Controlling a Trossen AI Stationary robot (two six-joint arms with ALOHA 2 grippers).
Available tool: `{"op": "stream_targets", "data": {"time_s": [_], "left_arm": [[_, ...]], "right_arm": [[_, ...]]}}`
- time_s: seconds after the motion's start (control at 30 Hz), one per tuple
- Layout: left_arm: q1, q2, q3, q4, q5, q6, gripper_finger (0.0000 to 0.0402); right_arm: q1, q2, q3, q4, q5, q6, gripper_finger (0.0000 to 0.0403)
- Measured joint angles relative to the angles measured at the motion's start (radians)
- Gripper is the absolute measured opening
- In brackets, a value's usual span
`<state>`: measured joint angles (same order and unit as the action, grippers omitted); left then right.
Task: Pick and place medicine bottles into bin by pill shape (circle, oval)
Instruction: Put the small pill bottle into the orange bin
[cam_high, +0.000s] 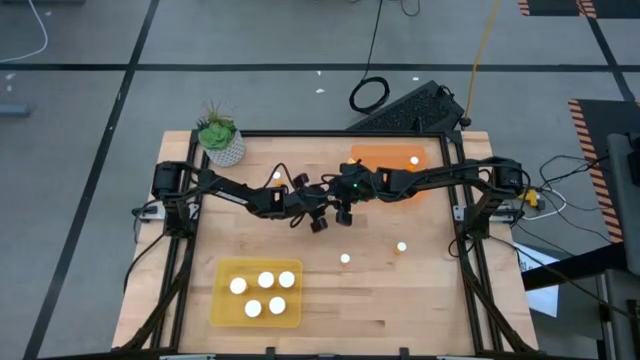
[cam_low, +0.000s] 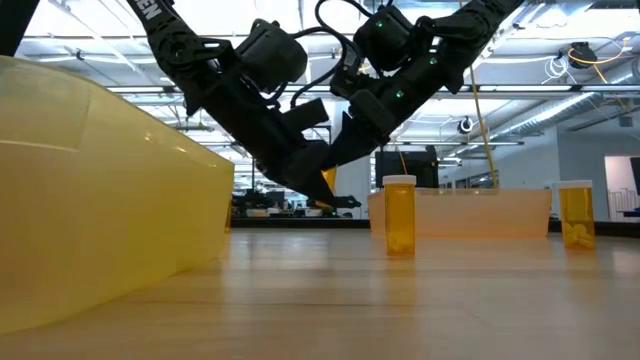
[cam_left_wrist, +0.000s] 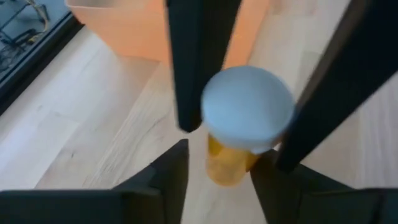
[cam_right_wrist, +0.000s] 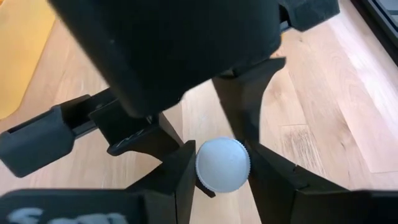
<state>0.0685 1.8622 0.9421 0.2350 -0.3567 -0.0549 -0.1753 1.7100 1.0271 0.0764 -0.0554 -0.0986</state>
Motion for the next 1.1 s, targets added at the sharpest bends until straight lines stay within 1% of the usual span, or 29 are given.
{"op": "stream_targets", "data": {"time_s": [0.23,0.33,0.43,0.57,0.83,1.1], "left_arm": [[-0.008,0.000,0.002,-0.024,-0.033,-0.003,0.0260],[-0.015,0.000,0.002,-0.031,-0.040,-0.003,0.0289],[-0.019,0.000,0.002,-0.032,-0.041,-0.003,0.0306],[-0.019,0.000,0.002,-0.035,-0.040,-0.019,0.0308],[-0.019,0.000,0.001,-0.039,-0.040,-0.033,0.0294],[-0.019,0.000,0.000,-0.038,-0.039,-0.036,0.0296]], "right_arm": [[-0.001,-0.028,0.000,-0.054,-0.001,0.001,0.0124],[-0.004,-0.062,0.000,-0.078,-0.001,0.001,0.0124],[-0.013,-0.100,0.000,-0.111,-0.001,0.001,0.0123],[-0.032,-0.159,0.000,-0.186,-0.001,0.001,0.0123],[-0.090,-0.290,0.000,-0.346,0.000,-0.008,0.0123],[-0.171,-0.402,0.000,-0.441,0.001,-0.050,0.0123]]}}
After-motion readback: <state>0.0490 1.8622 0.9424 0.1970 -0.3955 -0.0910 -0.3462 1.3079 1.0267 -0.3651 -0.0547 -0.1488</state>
